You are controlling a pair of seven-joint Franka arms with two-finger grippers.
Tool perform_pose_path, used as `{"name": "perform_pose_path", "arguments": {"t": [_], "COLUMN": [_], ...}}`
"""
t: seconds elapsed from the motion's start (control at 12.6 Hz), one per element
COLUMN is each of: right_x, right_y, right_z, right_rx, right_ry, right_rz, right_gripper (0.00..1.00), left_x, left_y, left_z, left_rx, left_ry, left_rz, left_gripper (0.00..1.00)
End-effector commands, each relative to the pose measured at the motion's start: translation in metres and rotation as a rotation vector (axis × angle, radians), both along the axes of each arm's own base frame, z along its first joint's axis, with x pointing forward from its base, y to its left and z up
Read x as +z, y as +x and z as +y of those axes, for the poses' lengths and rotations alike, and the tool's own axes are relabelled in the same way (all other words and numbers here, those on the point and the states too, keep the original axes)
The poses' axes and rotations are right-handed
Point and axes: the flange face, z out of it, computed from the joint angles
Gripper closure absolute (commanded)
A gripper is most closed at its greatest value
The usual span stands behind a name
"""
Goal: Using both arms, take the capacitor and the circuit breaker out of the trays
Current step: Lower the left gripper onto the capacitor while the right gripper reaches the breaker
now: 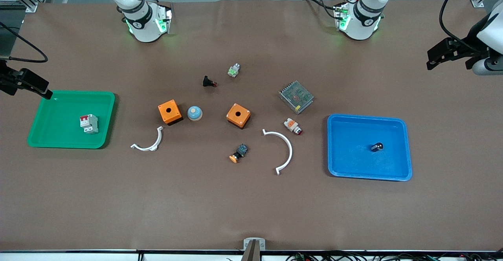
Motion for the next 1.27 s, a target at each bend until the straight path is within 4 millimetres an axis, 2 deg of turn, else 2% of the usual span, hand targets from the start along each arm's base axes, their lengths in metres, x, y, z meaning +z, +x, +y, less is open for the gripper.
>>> {"name": "perform_pose_path", "arguments": {"t": [0.0,0.16,0.4,0.56,0.64,0.8,0.88,1.03,1.19], "right_x": [0.001,0.002,-0.001,-0.001,-0.001,-0.009,-0.025,-0.073,-0.113], "right_y": [-0.002,-0.003,-0.002,-0.002,-0.002,-0.001,-0.001,-0.006,-0.01], "right_z": [-0.003,-0.004,-0.005,-0.006,-0.009,-0.013,-0.017,-0.029,-0.049], "right_rx": [-0.002,-0.001,-0.001,-0.003,-0.009,-0.014,0.004,0.101,0.13], "right_ry": [-0.011,-0.013,-0.021,-0.021,-0.022,-0.021,-0.02,-0.032,-0.044], "right_rz": [0.001,0.001,0.006,0.004,0.004,0.03,0.069,0.166,0.217], "right_gripper": [0.0,0.0,0.0,0.0,0.0,0.0,0.0,0.0,0.0], "left_x": [0.001,-0.008,-0.048,-0.098,-0.131,-0.188,-0.213,-0.276,-0.328], "left_y": [-0.002,0.005,0.032,0.051,0.056,0.058,0.059,0.061,0.069], "left_z": [-0.001,-0.001,0.003,0.0,0.004,0.014,0.018,0.043,0.045], "left_rx": [-0.019,-0.011,-0.01,-0.025,-0.025,-0.019,-0.021,0.009,0.01], "left_ry": [-0.001,0.0,0.003,0.054,0.054,0.045,0.045,0.031,0.019], "left_rz": [0.003,0.018,0.058,0.05,0.026,-0.026,-0.061,-0.125,-0.122], "left_gripper": [0.0,0.0,0.0,0.0,0.0,0.0,0.0,0.0,0.0]}}
